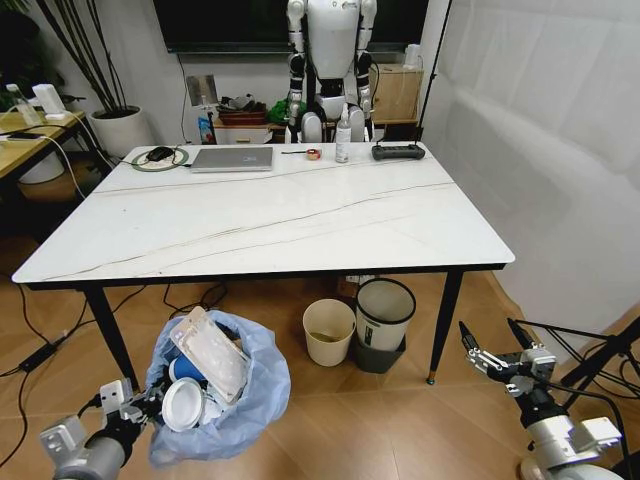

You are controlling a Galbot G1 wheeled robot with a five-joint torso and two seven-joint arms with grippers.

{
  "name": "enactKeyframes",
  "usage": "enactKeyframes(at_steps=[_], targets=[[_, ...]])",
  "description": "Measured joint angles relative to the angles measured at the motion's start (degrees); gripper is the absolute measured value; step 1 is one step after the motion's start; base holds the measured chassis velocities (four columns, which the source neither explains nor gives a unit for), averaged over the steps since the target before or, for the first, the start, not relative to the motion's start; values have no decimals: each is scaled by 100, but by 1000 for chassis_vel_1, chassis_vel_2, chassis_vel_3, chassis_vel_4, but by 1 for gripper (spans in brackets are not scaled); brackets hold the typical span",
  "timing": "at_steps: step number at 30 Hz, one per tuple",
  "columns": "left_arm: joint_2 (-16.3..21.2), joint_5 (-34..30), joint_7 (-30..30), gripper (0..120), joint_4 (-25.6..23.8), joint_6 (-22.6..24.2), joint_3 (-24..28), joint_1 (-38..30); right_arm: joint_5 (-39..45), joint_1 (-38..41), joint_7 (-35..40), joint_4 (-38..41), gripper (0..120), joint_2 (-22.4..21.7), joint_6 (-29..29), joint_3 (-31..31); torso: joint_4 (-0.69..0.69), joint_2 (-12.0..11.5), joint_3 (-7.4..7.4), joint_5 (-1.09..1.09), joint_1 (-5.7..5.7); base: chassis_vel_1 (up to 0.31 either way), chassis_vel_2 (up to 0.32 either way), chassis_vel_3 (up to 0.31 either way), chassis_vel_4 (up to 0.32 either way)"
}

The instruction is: Pick up the trash bin and place the trash from the table into it.

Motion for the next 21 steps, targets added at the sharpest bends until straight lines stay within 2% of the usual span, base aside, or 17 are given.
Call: enactKeyframes(at_steps=[21], targets=[[-208, -63, 25, 0, 365, 8, 2, -25, 0, 0, 2, 0, 100, -1, 0, 0, 0, -582, -327, 0, -255, 0, 0, 0, 0]])
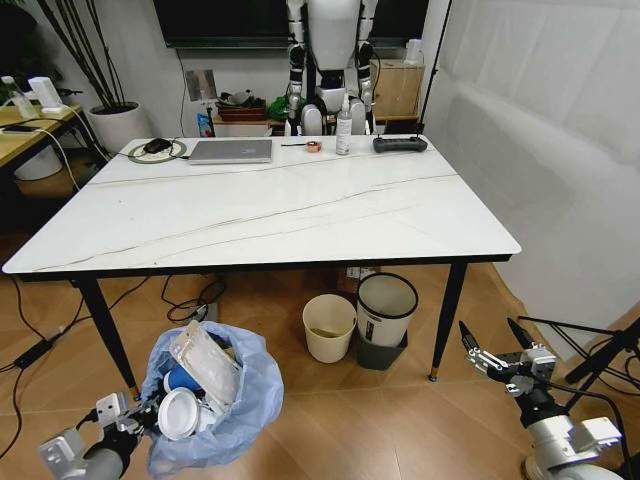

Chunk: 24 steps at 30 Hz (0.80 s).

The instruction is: Pick up the trash bin and place the trash from the table into it.

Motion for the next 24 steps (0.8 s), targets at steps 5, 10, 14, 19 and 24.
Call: enactKeyframes(at_steps=[5, 10, 14, 19, 24], targets=[[-35, 8, -4, 0, 33, 10, 68, -20, 0, 0, 0, 0, 100, 0, 0, 0, 0, -140, -81, 0, -59, 0, 0, 0, 0], [-63, 12, -20, 0, 62, 14, 77, -62, 0, 0, 0, 0, 100, 0, 0, 0, 0, -273, -158, 0, -115, 0, 0, 0, 0], [-96, 13, -22, 0, 111, 14, 76, -96, 0, 0, 0, 0, 100, 0, 0, 0, 0, -360, -209, 0, -151, 0, 0, 0, 0], [-125, 18, -11, 0, 282, 18, 112, -246, 0, 0, 0, 0, 100, 0, 0, 0, 0, -513, -294, 0, -219, 0, 0, 0, 0], [-125, 24, 27, 0, 534, 28, 184, -435, 0, 0, 0, 0, 100, 0, 0, 0, 0, -629, -363, 0, -266, 0, 0, 0, 0]])
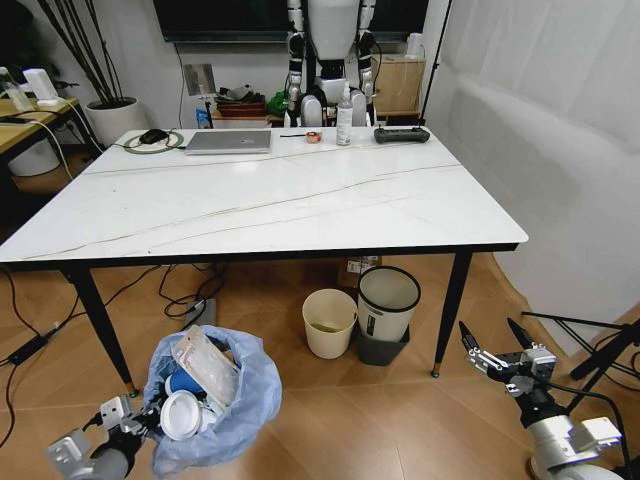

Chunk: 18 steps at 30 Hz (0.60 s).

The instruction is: Pick up the trash bin and place the trash from the table into it.

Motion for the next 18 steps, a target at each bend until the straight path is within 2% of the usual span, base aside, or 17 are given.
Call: enactKeyframes(at_steps=[8, 10, 18], targets=[[-65, 41, 38, 0, 729, 25, 311, -580, 0, 0, -1, 0, 100, 0, 0, 0, -1, -201, -115, 1, -84, 0, 0, 0, 0], [-97, 127, 73, 0, 1072, 22, 421, -747, 0, 0, -1, 0, 100, 0, 0, 0, 0, -266, -154, -1, -112, 0, 0, 0, 0], [-207, 290, 170, 0, 1831, -31, 568, -1052, 0, 0, -1, 0, 100, 0, 0, 0, 0, -419, -240, -1, -177, 0, 0, 0, 0]])
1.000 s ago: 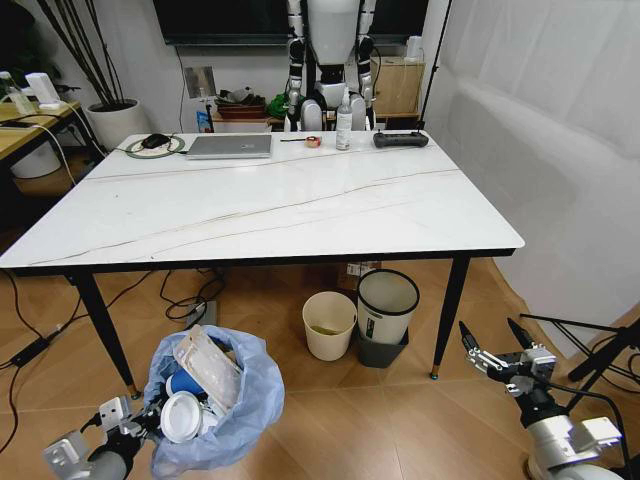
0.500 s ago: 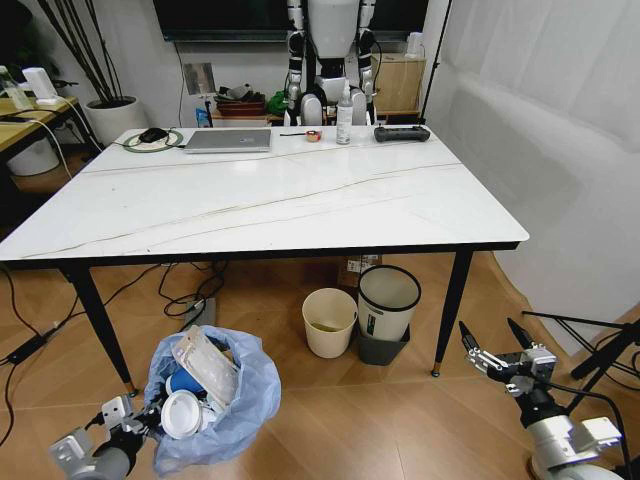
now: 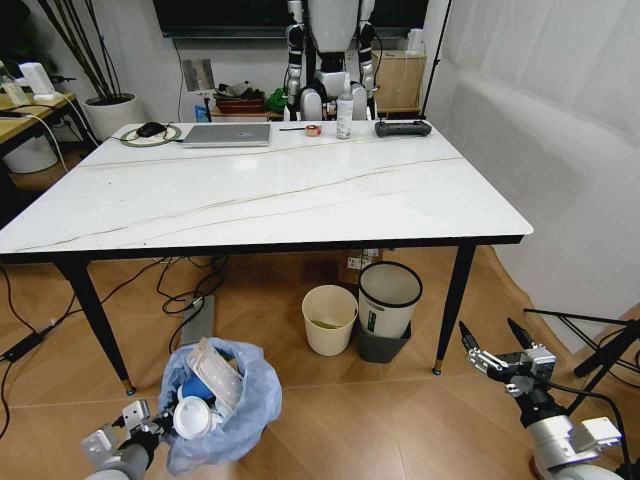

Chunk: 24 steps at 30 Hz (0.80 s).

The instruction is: Pick up the trash bin and place the trash from the table into it.

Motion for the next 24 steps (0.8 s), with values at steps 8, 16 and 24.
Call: enactKeyframes(at_steps=[8, 16, 24], targets=[[-158, 253, 104, 0, 618, -100, 83, -311, 0, 0, 0, 0, 100, 0, 0, 0, 0, -227, -141, 1, -89, 0, 0, 0, 0], [-322, 691, 234, 0, 1038, -249, 76, -509, 0, 0, 0, 0, 100, 0, 0, 0, 0, -418, -251, 2, -169, 0, 0, 0, 0], [-523, 911, 232, 0, 1377, -359, 41, -702, 0, 0, 0, 0, 100, 0, 0, 0, 0, -602, -362, 1, -241, 0, 0, 0, 0]])
